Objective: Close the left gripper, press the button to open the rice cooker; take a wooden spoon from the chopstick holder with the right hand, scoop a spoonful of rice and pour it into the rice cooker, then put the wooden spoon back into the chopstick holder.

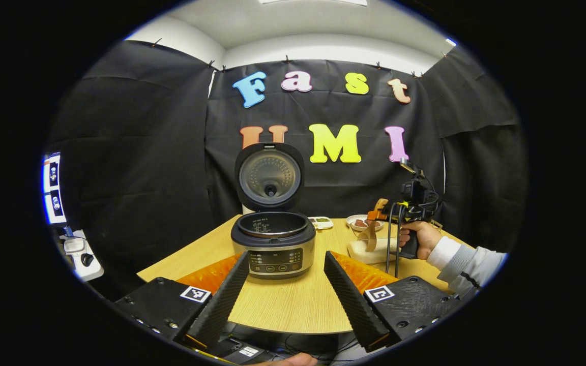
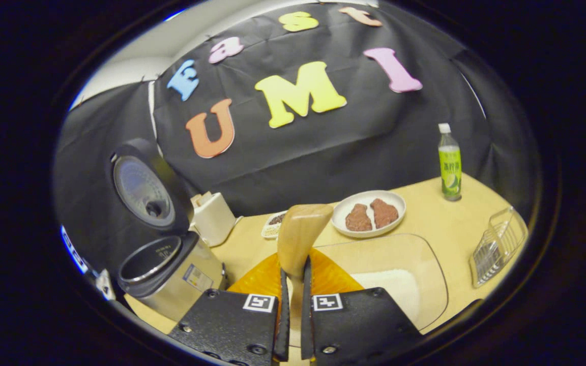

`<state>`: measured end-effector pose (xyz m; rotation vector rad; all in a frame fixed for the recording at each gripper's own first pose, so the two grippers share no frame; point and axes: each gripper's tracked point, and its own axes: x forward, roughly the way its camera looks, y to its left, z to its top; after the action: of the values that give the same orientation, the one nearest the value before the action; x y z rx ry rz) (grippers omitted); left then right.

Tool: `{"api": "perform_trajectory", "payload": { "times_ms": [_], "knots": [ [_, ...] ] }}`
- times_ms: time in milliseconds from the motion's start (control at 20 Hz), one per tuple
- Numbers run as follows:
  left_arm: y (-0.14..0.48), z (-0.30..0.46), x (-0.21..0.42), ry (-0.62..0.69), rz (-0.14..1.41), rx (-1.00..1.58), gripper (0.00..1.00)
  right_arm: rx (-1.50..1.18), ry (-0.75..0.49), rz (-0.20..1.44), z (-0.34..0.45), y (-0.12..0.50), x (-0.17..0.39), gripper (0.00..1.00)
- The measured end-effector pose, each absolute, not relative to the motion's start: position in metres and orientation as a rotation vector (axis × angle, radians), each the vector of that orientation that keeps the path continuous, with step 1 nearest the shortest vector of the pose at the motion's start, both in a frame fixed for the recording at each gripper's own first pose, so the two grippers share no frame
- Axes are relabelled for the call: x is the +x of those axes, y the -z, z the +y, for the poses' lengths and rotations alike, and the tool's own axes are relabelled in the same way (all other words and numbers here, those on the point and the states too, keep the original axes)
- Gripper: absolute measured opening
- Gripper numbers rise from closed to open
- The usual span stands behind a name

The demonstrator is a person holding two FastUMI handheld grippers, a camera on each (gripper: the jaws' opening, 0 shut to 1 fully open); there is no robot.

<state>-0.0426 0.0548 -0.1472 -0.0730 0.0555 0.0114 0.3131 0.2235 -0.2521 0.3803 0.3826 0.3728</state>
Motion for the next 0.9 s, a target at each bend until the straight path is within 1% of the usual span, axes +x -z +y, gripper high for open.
{"api": "perform_trajectory", "payload": {
  "times_ms": [150,300,550,750,900],
  "knots": [
    [0.146,0.058,-0.041,-0.019,0.057,-0.081,0.95,0.586,-0.373,0.44,0.208,0.257,0.318,0.14],
    [0.143,0.059,-0.04,-0.027,0.05,-0.084,0.95,0.783,-0.383,0.453,0.194,0.255,0.321,0.14],
    [0.145,0.052,-0.039,-0.024,0.057,-0.071,0.95,0.899,-0.352,0.412,0.171,0.246,0.322,0.14],
    [0.144,0.048,-0.04,-0.026,0.052,-0.057,0.95,1.093,-0.381,0.383,0.153,0.229,0.319,0.14],
    [0.145,0.045,-0.04,-0.024,0.055,-0.047,0.95,1.194,-0.363,0.342,0.133,0.218,0.316,0.13]
  ]
}}
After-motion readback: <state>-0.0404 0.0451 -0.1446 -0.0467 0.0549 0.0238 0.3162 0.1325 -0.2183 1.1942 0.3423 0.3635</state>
